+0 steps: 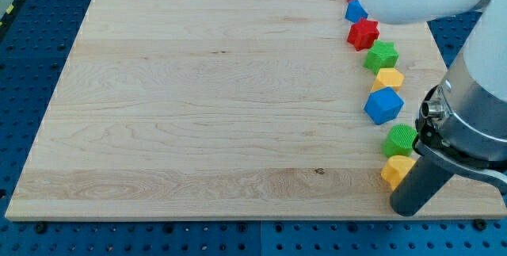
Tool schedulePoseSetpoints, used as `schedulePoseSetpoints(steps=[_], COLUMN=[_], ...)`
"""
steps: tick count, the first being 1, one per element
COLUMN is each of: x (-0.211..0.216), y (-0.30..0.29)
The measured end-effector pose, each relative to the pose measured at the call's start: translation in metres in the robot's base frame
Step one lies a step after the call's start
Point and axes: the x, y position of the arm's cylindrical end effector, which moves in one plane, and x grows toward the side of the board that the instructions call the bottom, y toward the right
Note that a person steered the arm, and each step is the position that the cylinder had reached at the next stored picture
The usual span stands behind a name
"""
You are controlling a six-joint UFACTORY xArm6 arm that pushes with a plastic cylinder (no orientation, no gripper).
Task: Move yellow heart towards top center
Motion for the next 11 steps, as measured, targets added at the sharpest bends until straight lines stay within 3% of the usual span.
schedulePoseSetpoints(steps=[3,4,6,8,11], x=[-0.007,-0.025,-0.035,-0.054,-0.121], y=[0.041,0.031,-0.049,-0.075,-0.143])
